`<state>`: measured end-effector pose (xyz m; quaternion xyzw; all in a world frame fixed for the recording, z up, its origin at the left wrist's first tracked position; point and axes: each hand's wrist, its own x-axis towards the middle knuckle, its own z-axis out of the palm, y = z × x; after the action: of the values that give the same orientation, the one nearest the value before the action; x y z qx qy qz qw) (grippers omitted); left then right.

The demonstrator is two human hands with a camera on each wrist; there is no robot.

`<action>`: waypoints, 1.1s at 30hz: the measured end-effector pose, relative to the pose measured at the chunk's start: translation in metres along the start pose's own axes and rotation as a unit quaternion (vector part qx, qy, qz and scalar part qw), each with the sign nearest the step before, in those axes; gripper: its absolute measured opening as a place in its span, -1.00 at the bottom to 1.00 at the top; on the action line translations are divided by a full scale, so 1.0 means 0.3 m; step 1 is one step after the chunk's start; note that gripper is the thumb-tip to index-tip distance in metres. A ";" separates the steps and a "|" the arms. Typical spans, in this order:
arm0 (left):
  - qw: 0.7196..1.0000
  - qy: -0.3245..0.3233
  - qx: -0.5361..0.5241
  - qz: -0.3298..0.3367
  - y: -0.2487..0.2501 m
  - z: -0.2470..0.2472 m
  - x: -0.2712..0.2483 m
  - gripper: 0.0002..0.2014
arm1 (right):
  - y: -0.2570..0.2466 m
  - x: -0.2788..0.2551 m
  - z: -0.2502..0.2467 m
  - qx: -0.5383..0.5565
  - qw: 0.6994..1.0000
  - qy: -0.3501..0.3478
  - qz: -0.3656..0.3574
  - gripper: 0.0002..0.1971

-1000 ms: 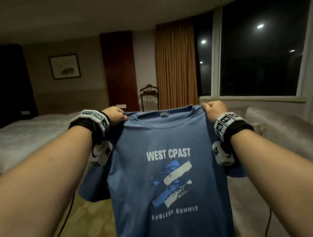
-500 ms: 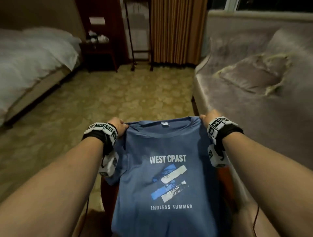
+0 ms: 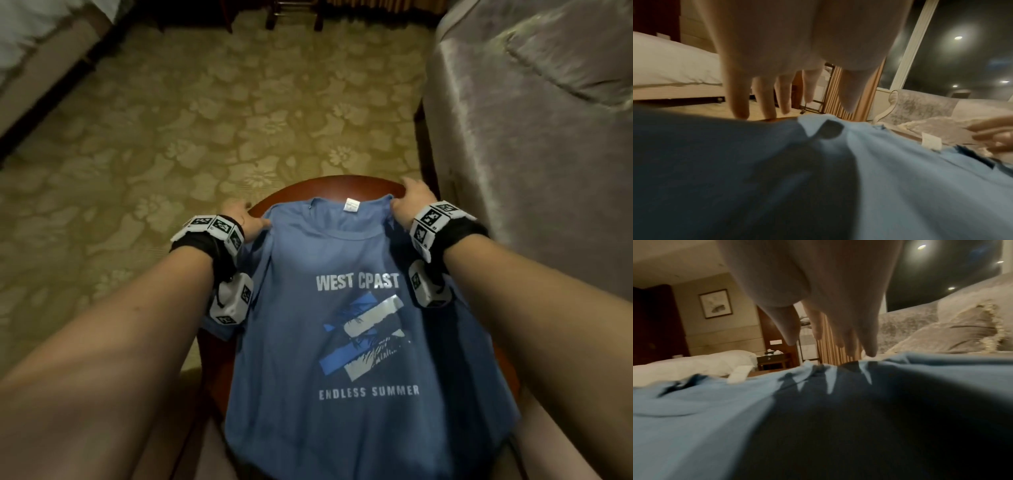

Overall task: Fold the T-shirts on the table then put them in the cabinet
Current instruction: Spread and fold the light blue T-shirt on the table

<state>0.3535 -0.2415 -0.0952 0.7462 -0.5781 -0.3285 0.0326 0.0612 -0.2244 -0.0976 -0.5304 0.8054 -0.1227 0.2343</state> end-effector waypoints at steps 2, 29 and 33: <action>1.000 -0.007 0.007 -0.014 -0.052 -0.002 -0.026 -0.28 | -0.059 -0.042 0.031 -0.035 0.998 0.002 -0.044 -0.53; 0.993 0.083 -0.080 -0.005 -0.364 -0.122 -0.053 -0.47 | -0.301 -0.294 0.277 -0.378 0.891 -0.241 -0.074 0.22; 0.994 0.091 -0.058 0.033 -0.372 -0.135 -0.097 -0.53 | -0.309 -0.294 0.278 -0.380 0.890 -0.240 -0.074 0.24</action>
<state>0.4653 -0.1925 -0.0982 0.7502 -0.5772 -0.2909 0.1394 0.2062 -0.1773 -0.1061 -0.6499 0.6684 0.3068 0.1916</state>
